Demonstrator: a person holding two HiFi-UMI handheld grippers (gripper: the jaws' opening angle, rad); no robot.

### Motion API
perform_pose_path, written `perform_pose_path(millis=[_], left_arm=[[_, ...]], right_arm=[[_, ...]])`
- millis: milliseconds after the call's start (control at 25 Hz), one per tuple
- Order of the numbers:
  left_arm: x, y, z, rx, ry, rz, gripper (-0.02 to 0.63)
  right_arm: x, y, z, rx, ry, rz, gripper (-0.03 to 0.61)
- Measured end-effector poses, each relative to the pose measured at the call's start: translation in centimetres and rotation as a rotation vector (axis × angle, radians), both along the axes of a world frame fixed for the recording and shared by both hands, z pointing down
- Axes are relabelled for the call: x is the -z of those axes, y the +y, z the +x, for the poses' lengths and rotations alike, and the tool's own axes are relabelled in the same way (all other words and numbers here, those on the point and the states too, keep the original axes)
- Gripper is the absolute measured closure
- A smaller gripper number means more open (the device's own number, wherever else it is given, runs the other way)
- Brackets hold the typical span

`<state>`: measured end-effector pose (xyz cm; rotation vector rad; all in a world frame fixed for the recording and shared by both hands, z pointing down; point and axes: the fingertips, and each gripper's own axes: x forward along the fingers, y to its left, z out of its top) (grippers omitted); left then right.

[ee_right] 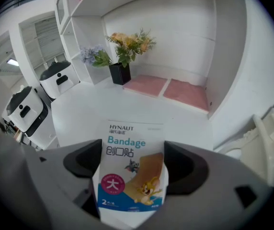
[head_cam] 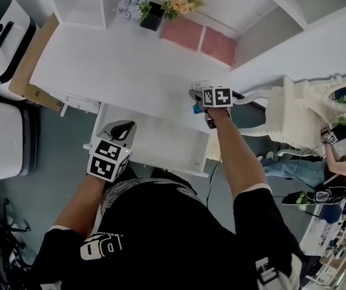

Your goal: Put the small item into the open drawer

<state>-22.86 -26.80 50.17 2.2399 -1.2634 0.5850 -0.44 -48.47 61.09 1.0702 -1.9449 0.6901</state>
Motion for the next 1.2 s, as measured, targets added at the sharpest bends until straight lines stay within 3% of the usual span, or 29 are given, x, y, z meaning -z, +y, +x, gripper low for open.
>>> perform_pose_path(millis=[240,480,680,920,1200], left_arm=[[0.3,-0.9,1.2,-0.029,0.001,0.011,0.6],[0.5,-1.9,1.4,-0.035,-0.009,0.016,0.6],[0.1,-2.9,1.7,-0.06,-0.021,0.01,0.6],[-1.1,-3.3,3.6,-0.115,-0.032,-0.005,0.6],[-4.4,-2.3,5.8,-0.197,-0.061,-0.085,0.6]], right_arm=[[3.6,1.7,-0.1,-0.052,-0.156,0.05,0.176],[7.8,4.6,-0.5,-0.115,-0.381,0.082,0.176],[9.1,8.0,-0.3,-0.169,-0.486,0.092,0.176],[8.3,11.3,0.8,-0.229,-0.558,0.075,0.176],[4.3,14.9,3.6,-0.304,-0.511,0.016,0.176]])
